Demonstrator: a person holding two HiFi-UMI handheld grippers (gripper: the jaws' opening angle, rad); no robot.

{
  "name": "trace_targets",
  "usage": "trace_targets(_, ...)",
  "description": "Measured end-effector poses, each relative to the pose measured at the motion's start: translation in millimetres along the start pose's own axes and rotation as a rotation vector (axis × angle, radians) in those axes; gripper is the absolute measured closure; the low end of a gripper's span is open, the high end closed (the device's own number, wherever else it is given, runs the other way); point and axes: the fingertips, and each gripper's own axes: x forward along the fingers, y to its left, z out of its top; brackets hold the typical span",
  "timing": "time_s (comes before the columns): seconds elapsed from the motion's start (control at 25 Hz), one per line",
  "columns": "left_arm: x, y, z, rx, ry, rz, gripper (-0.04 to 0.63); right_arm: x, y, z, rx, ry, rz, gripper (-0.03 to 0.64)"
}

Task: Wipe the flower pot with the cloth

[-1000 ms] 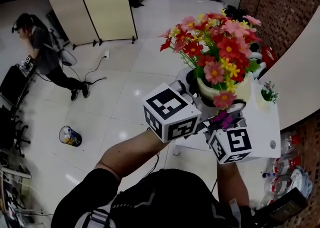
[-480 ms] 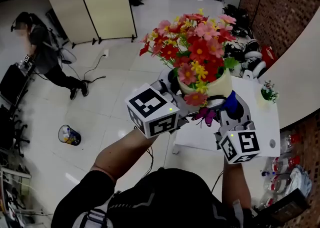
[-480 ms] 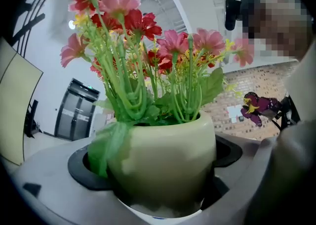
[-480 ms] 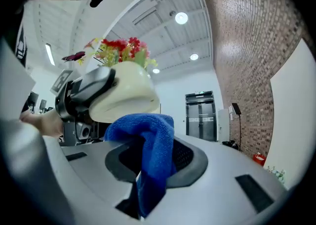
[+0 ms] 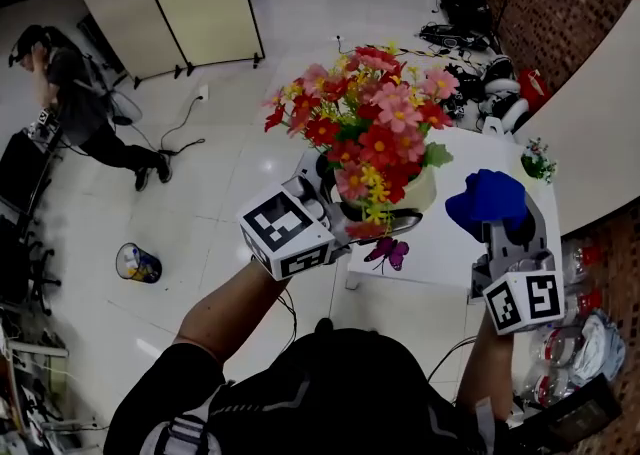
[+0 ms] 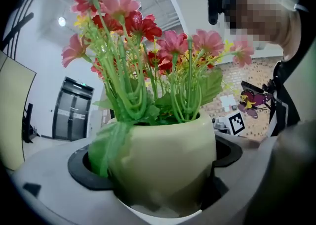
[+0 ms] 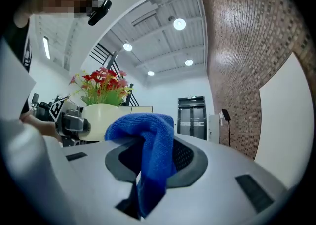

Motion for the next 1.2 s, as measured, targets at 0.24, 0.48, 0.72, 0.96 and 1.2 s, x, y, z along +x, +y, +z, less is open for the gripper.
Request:
trace_targets(0.24, 0.3, -2.9, -25.1, 0.044, 0.04, -0.007, 0.008, -1.8, 3.0, -9.4, 0.004, 0.021, 0.014, 0.528)
trace_targets(0.48, 4.4, 11.6, -92.6, -0.047, 0.106, 0.005, 0.008, 3.9, -5.2, -37.7, 0.053, 0.079, 0.007, 0.527)
trace_targets(0.72, -4.0, 6.5, -177.7, -0.027, 0.182, -0.051, 0.008, -1.5, -1.9, -62.3, 0.059, 0.125, 0.006, 0.528)
trace_targets(0.96, -1.3, -4.8, -280.1, -0.067, 0.241, -0.106, 0.008, -10.0, -10.1, -113.1, 0.055, 0.16, -0.007, 0.528)
trace_targets(1.2, 10.1, -10.5, -352.1, -0.043, 0.258, -0.168, 0.008, -21.2, -19.9, -162.7, 0.07, 0.187, -0.044, 0.528)
